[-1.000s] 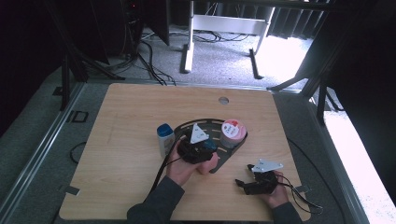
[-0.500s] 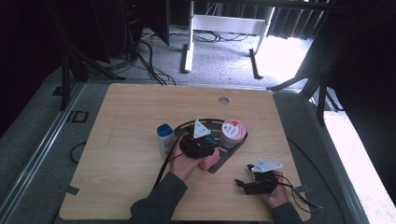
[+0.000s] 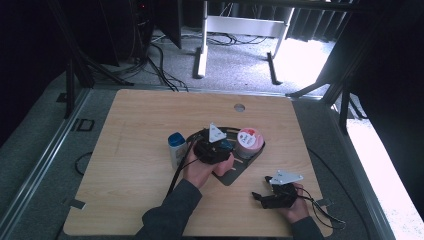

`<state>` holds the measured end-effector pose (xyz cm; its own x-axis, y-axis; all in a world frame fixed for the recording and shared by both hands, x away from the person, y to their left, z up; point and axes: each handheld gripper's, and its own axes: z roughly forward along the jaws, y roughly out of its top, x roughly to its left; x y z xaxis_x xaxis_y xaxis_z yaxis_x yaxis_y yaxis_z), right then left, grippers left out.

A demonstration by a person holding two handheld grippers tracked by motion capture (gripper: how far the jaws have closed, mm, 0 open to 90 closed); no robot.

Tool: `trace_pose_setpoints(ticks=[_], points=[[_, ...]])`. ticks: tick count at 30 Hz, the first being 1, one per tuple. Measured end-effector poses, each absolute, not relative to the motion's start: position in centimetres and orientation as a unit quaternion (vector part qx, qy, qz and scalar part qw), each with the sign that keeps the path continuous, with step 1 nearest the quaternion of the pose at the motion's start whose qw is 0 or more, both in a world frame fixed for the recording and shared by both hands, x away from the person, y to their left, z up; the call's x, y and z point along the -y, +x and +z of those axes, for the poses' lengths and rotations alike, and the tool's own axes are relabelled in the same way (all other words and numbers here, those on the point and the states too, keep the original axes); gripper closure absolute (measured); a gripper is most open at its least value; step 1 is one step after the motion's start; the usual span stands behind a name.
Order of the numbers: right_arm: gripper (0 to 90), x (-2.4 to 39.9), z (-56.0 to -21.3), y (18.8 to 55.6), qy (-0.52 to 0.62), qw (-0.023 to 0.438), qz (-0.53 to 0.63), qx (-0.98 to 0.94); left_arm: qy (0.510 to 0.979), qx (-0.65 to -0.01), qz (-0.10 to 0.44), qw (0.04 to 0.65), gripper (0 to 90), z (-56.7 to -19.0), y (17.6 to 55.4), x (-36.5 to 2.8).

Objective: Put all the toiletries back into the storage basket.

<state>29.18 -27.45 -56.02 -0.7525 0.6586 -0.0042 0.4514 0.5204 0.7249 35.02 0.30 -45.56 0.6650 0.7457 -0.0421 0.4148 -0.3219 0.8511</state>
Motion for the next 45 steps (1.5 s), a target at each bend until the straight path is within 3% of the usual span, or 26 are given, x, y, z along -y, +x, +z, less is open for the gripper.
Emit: trace_pose_setpoints(ticks=[45], points=[[18.1,27.5,-56.0,29.2,0.320,0.138,0.369,-0.862,0.772,-0.412,0.213,0.435,52.9,-46.7,41.7,1.6]])
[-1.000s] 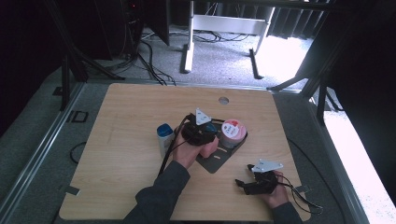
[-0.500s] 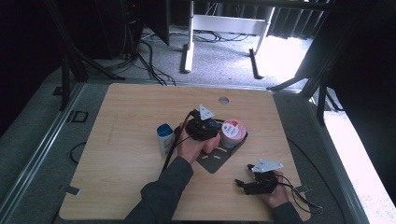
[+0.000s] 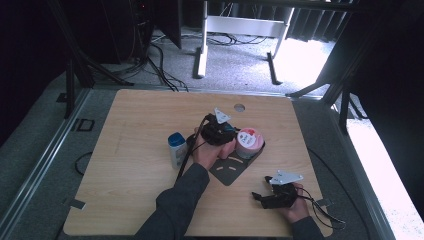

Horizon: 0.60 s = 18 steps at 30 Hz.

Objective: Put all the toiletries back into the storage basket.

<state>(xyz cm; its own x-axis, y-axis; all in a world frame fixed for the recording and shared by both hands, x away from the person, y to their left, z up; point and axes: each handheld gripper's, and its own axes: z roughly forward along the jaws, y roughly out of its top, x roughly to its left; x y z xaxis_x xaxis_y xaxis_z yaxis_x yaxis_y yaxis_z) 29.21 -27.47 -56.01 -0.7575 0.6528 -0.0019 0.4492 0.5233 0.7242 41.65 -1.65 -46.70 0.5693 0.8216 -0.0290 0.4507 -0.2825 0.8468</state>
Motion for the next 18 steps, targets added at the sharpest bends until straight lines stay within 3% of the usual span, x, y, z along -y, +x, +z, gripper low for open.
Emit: trace_pose_setpoints(ticks=[18], points=[[18.1,27.5,-56.0,29.2,0.318,0.139,0.369,-0.862,0.757,-0.437,0.223,0.431,53.0,-46.7,43.8,2.3]])
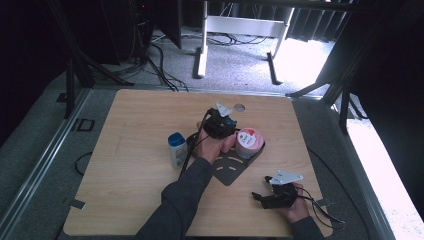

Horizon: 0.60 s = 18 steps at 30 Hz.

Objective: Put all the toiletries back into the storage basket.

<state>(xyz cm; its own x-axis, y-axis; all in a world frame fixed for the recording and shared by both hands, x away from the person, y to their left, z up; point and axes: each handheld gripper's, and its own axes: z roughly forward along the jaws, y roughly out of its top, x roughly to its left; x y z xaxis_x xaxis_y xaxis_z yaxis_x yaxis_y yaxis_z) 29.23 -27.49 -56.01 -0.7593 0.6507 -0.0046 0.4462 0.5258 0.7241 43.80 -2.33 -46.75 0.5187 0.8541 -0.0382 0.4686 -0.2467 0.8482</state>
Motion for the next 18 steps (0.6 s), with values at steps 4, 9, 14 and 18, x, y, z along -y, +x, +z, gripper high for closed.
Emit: trace_pose_setpoints(ticks=[4,9,14,18], points=[[18.0,27.49,-56.01,29.23,0.318,0.139,0.369,-0.862,0.756,-0.439,0.226,0.430,53.0,-46.74,43.97,2.52],[18.1,27.49,-56.02,29.23,0.318,0.139,0.369,-0.862,0.753,-0.444,0.229,0.428,53.0,-46.73,44.26,2.64],[18.0,27.49,-56.01,29.23,0.318,0.139,0.369,-0.862,0.749,-0.449,0.237,0.426,53.0,-46.76,44.40,2.94],[18.1,27.49,-56.02,29.23,0.318,0.139,0.369,-0.862,0.745,-0.454,0.238,0.426,53.0,-46.77,44.52,3.01]])
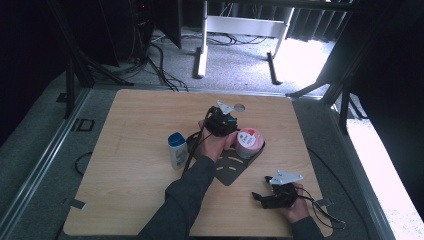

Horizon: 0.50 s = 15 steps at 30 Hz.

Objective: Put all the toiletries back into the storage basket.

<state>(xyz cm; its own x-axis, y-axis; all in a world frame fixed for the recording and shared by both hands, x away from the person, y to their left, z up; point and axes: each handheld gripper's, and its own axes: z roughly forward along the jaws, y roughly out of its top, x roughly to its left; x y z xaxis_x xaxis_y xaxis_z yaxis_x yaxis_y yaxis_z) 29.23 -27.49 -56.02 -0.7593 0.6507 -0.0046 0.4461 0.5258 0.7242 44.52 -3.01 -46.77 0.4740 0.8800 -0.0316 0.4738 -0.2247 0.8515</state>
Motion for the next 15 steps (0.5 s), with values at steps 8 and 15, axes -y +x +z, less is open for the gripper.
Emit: trace_pose_setpoints(ticks=[8,15], points=[[18.1,27.48,-56.02,29.22,0.318,0.139,0.369,-0.862,0.743,-0.458,0.242,0.423,53.0,-46.78,44.60,3.14],[18.1,27.48,-56.01,29.22,0.318,0.139,0.369,-0.862,0.738,-0.463,0.236,0.431,53.0,-46.82,44.60,3.39]])
